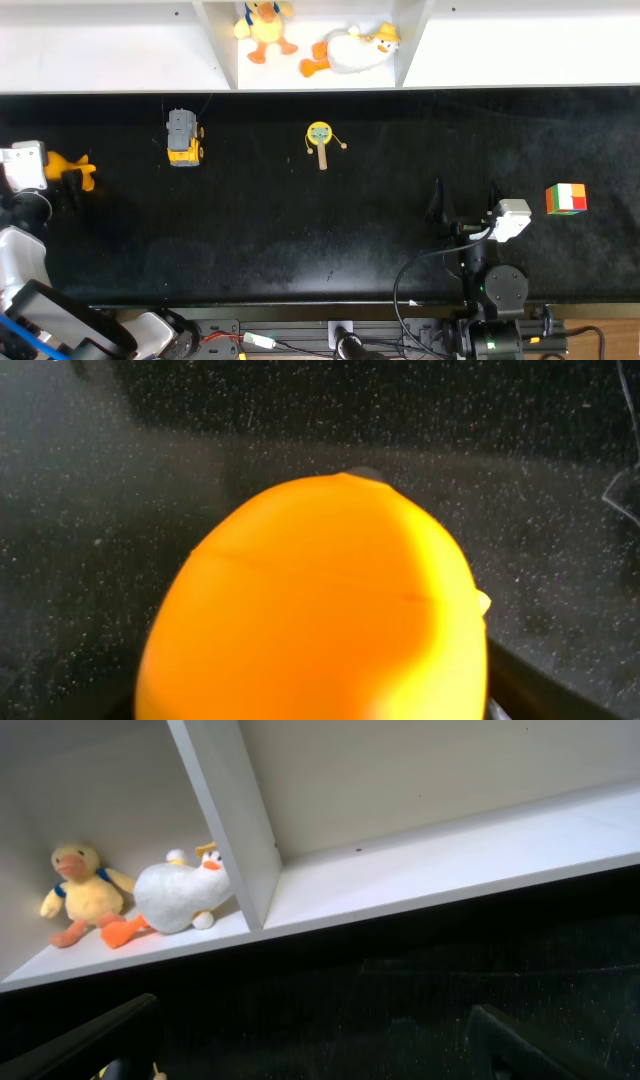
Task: Store Toys
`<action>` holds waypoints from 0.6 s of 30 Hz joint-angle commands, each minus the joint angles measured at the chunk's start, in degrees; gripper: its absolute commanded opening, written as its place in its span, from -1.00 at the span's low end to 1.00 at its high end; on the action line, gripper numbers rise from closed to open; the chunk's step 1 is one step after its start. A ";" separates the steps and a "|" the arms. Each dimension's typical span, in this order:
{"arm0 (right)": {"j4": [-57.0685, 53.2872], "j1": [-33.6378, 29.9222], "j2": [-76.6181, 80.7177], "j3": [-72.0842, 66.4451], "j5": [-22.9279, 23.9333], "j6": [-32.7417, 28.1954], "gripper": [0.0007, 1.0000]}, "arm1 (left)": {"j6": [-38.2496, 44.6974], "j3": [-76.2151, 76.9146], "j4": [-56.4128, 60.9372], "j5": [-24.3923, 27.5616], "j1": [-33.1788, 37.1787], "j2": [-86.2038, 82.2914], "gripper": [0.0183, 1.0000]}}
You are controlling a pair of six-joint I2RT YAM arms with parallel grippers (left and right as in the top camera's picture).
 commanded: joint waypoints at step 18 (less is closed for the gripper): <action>0.35 0.31 -0.44 -0.79 0.44 -0.39 0.99 | -15.56 5.11 0.26 3.17 -0.83 -8.31 -0.28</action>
